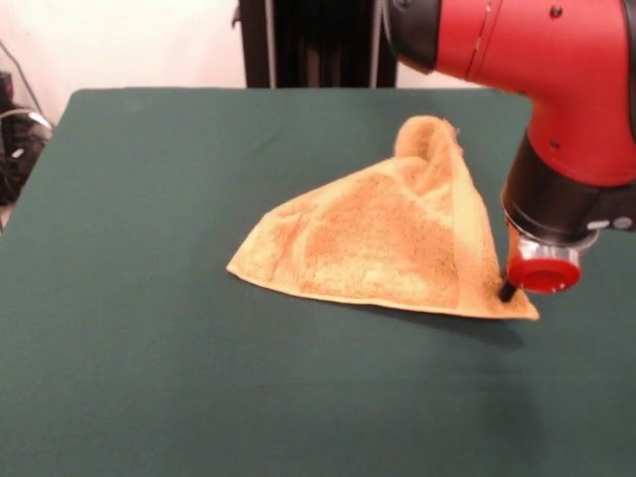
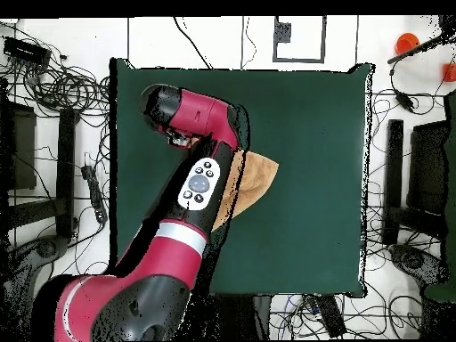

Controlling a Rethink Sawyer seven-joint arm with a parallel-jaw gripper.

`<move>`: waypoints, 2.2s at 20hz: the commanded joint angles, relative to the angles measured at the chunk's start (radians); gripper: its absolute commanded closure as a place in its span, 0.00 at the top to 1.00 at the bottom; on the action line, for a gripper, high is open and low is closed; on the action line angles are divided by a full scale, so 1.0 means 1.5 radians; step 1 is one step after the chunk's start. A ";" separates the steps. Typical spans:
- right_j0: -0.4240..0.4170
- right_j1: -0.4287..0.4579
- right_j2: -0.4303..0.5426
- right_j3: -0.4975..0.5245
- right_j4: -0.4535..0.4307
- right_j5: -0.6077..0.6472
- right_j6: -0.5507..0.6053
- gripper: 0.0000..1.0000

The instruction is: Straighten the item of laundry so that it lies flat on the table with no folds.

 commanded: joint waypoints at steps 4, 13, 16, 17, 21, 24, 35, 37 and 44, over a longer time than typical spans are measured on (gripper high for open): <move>-0.013 0.055 0.014 -0.091 0.035 0.070 0.271 0.00; -0.021 0.099 -0.003 -0.159 0.042 0.080 0.312 0.00; -0.024 0.114 -0.020 -0.192 0.049 0.100 0.334 0.00; -0.025 0.116 -0.024 -0.200 0.052 0.105 0.338 0.00; -0.030 0.123 -0.038 -0.219 0.060 0.120 0.346 0.00; -0.033 0.127 -0.048 -0.234 0.066 0.132 0.353 0.00; -0.041 0.133 -0.060 -0.251 0.077 0.144 0.349 0.00; -0.042 0.128 -0.054 -0.240 0.072 0.137 0.336 0.00; -0.044 0.123 -0.048 -0.231 0.070 0.134 0.326 0.00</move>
